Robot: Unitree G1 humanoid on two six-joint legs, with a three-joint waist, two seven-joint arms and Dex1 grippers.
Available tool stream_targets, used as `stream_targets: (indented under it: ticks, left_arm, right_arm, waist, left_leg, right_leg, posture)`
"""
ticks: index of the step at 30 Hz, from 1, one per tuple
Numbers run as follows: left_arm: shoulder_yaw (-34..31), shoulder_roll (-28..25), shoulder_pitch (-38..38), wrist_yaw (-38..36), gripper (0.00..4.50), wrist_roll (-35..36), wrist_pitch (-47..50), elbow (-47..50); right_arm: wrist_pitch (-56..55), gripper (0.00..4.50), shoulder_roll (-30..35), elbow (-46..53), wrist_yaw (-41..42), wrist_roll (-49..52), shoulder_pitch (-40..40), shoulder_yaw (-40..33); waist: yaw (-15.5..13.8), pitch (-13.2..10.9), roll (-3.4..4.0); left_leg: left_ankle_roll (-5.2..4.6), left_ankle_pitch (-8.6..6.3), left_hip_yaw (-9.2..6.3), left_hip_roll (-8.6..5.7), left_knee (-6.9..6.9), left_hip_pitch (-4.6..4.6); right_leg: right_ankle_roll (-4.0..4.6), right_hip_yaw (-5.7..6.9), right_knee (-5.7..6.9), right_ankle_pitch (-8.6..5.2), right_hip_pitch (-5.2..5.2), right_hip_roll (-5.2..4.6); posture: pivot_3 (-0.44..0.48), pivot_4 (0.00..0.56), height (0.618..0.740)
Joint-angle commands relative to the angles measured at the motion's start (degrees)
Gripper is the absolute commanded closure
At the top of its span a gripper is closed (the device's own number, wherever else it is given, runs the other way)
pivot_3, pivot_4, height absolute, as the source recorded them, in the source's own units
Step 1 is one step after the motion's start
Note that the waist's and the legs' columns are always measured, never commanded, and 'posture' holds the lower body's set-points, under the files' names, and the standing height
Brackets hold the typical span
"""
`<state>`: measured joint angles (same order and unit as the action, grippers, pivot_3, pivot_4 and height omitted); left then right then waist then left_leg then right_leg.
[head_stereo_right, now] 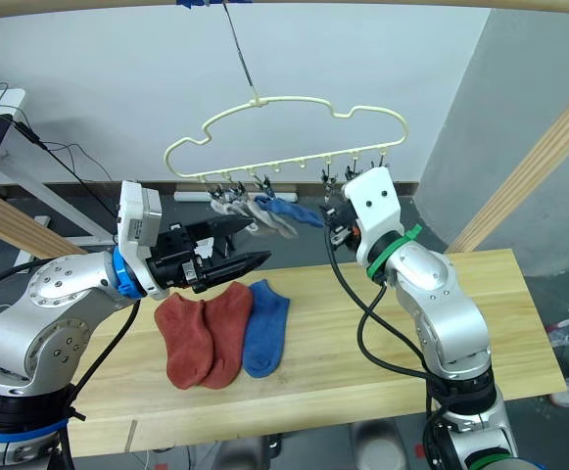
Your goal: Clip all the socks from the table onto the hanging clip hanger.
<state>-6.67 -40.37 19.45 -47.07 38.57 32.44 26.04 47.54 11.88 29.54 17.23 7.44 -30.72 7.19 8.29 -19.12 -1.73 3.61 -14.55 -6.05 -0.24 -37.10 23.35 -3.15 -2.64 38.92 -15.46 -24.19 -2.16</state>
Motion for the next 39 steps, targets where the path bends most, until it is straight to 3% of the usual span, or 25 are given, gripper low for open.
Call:
stream_targets:
  ticks: [1, 39]
  left_arm:
    - [-0.53, -0.17, 0.7, -0.68, 1.28, 0.37, -0.55, 0.36]
    - [0.86, 0.95, -0.05, -1.35, 1.28, -1.48, -1.57, -0.24]
  right_arm:
    - [-1.12, 3.06, -0.92, 0.39, -1.69, -0.76, -1.64, 0.54]
    - [-6.57, 3.06, -7.41, -5.98, -4.45, -1.13, -6.34, 0.82]
  waist:
    - [0.01, 0.0, 0.0]
    - [0.23, 0.22, -0.04]
  left_leg:
    - [0.0, 0.0, 0.0, 0.0, 0.0, 0.0]
    - [0.01, 0.06, -0.01, 0.0, -0.12, 0.0]
  right_leg:
    - [0.0, 0.0, 0.0, 0.0, 0.0, 0.0]
    - [0.07, 0.02, 0.14, 0.05, 0.0, 0.0]
  posture:
    - [-0.257, 0.266, 0.733]
    - [-0.249, 0.249, 0.733]
